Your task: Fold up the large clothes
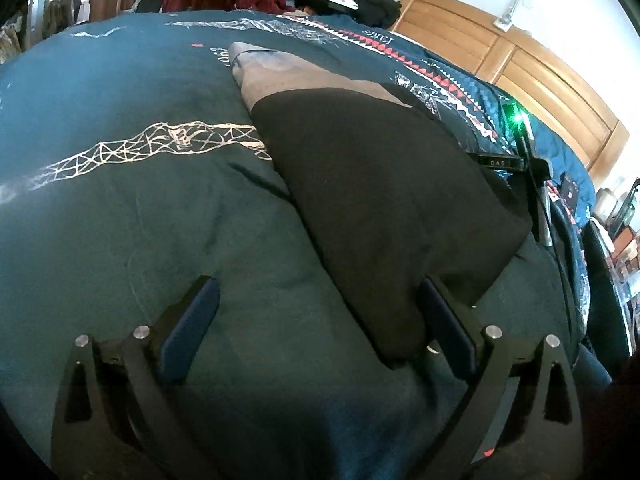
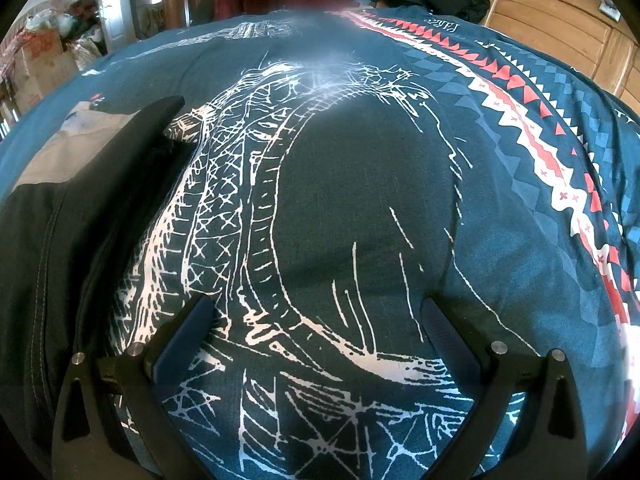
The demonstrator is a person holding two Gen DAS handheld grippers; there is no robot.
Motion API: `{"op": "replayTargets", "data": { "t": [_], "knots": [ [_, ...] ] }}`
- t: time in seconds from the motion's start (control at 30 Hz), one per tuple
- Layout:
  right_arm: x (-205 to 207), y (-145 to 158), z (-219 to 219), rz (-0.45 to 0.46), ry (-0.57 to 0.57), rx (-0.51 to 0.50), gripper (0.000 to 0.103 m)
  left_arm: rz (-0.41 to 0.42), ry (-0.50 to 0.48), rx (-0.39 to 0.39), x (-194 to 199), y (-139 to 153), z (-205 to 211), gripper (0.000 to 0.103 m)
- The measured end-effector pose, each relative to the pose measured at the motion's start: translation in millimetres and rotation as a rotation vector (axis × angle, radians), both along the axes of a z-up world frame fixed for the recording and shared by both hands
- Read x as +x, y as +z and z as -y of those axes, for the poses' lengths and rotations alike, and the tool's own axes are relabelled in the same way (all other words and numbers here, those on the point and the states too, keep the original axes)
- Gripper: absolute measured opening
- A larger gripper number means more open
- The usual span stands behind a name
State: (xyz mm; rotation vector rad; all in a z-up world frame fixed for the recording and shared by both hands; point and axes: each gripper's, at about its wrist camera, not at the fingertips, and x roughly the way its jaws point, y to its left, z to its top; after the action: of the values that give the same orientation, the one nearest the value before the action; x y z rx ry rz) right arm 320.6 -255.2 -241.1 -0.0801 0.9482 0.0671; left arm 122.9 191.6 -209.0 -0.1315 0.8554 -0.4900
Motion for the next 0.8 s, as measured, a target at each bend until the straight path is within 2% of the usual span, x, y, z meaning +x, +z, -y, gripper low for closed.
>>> {"op": "replayTargets", "data": {
  "t": [0.17, 0.5, 0.8],
  "knots": [
    [-0.1, -0.1, 0.1, 0.0, 0.0, 0.0, 0.103, -0.009, -0.002, -0.025, 1.5, -1.0, -3.7, 0.099],
    [-0.2, -0.2, 0.2, 0.001, 0.001, 0.0, 0.103, -0.012, 0.017, 0.037, 1.2, -0.1, 3.8, 0.101],
    [-0.2, -0.3, 0.4, 0.002, 0.001, 0.0, 0.103, -0.039, 0.018, 0.056, 5.8, -0.7, 5.6, 0.103]
  ]
}}
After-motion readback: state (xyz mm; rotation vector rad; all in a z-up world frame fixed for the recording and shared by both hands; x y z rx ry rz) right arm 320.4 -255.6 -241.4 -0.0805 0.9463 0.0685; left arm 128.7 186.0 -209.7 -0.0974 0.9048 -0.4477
